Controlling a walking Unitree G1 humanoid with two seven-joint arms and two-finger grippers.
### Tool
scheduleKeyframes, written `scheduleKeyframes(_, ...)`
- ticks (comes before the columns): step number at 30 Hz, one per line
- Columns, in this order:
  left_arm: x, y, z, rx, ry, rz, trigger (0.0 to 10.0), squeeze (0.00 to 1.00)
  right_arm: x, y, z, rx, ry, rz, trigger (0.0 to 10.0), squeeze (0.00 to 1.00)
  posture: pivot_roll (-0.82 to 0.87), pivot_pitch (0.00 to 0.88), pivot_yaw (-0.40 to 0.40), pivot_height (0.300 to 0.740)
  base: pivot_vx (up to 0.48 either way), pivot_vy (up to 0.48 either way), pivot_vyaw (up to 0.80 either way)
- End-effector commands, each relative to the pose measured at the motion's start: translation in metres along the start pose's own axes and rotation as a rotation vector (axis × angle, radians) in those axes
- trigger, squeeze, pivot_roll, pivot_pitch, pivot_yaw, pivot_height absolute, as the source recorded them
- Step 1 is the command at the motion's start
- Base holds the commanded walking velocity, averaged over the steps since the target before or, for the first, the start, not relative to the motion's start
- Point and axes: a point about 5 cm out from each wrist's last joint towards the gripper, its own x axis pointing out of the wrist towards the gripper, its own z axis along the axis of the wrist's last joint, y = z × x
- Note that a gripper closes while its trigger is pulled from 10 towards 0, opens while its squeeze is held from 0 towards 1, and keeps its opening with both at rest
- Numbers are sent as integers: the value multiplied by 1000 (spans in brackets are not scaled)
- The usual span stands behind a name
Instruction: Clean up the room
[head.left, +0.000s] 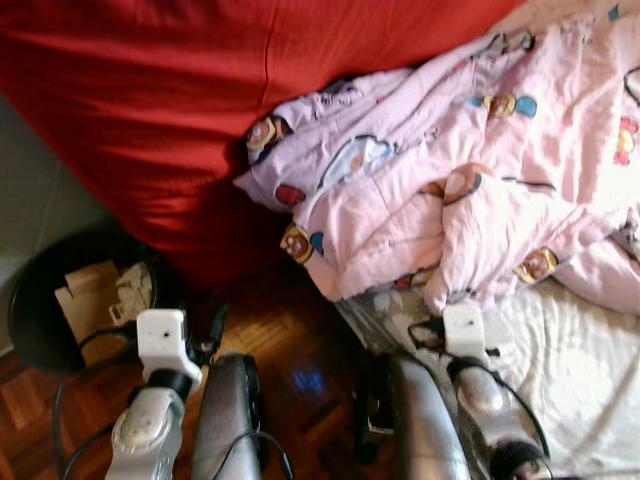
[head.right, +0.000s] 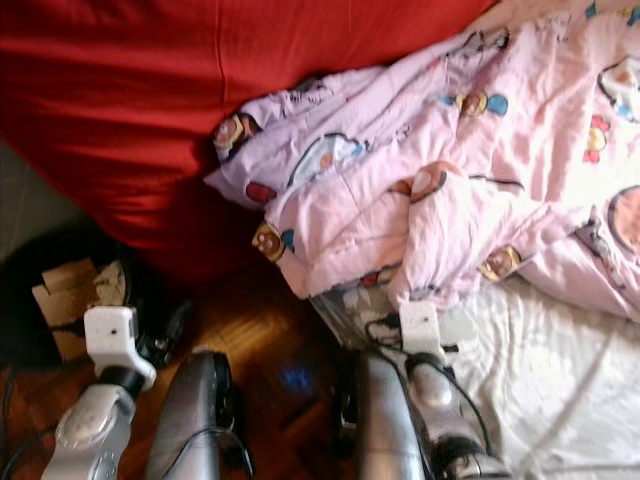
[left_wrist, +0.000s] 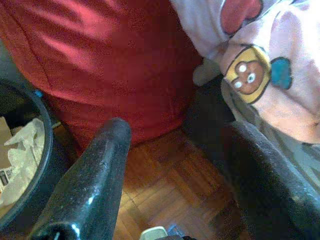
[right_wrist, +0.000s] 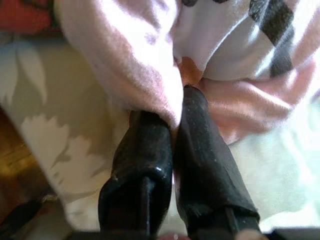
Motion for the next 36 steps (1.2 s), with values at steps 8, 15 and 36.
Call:
scheduleKeyframes(8, 6, -3, -24, -7, 73, 1, 10000, 0, -17, -13, -11, 188, -56, -71, 0, 0, 28, 242, -43, 600, 0, 0, 0)
scheduleKeyframes(15, 7, -2, -37, -14, 114, 2, 10000, 0, -23, 3, -4, 228, -135, 36, 10000, 0, 7, 215, -29, 600, 0, 0, 0)
scheduleKeyframes(36, -4, 19, -76, -45, 269, 96, 10000, 0, -16, 9, 5, 273, -142, 52, 10000, 0, 18, 207, -16, 695, 0, 0, 0)
